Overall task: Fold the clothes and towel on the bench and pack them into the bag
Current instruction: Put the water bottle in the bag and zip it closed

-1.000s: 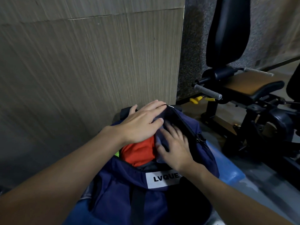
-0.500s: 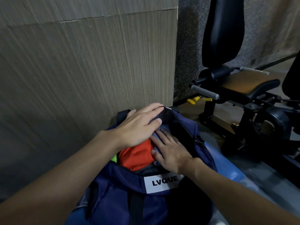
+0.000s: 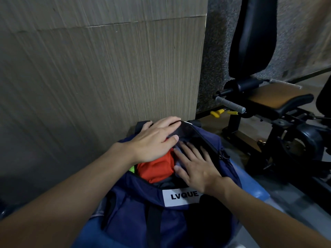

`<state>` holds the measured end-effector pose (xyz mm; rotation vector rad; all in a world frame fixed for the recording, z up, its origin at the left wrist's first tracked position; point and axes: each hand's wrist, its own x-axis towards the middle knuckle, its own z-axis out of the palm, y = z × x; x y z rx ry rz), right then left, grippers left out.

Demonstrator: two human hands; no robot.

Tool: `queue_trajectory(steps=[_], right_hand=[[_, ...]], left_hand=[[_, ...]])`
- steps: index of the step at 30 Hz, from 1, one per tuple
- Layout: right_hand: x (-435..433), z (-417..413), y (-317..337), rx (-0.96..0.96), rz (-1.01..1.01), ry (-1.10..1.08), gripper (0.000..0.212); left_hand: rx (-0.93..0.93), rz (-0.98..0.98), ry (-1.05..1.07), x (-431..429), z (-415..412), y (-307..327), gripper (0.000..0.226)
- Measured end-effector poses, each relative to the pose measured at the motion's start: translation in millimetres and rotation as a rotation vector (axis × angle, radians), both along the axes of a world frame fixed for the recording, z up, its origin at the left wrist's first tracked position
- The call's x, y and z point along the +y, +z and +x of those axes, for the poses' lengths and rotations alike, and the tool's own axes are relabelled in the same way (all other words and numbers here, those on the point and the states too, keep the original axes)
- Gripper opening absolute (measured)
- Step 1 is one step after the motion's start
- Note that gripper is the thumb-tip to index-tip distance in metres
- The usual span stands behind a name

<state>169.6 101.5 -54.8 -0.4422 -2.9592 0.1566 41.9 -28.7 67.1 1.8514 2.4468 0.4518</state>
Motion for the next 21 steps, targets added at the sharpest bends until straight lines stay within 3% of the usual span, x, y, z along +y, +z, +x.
queue_trajectory(steps=[6,11,14,18,21], right_hand=[[-36,25,21,0.045,0.042,0.083,0.071],[-79,18,43,0.081,0.033,0.177,0.067],[-115,0,45,0.135,0.069,0.271,0.058],[-181,-37,38,0.155,0.031,0.451,0.051],[-239,-69,20,0.075,-0.070,0.598,0.054]], left_hand=[[0.031,-0.014,0.055,-33,2,-10,0.056],[-0.048,0.212,0.150,-93,-6,-21,0.069],[-0.148,0.327,0.273,-145,-12,-36,0.059],[-0.306,0.426,0.470,-228,-26,-76,0.031],[-0.338,0.465,0.637,-290,-35,-105,0.022]])
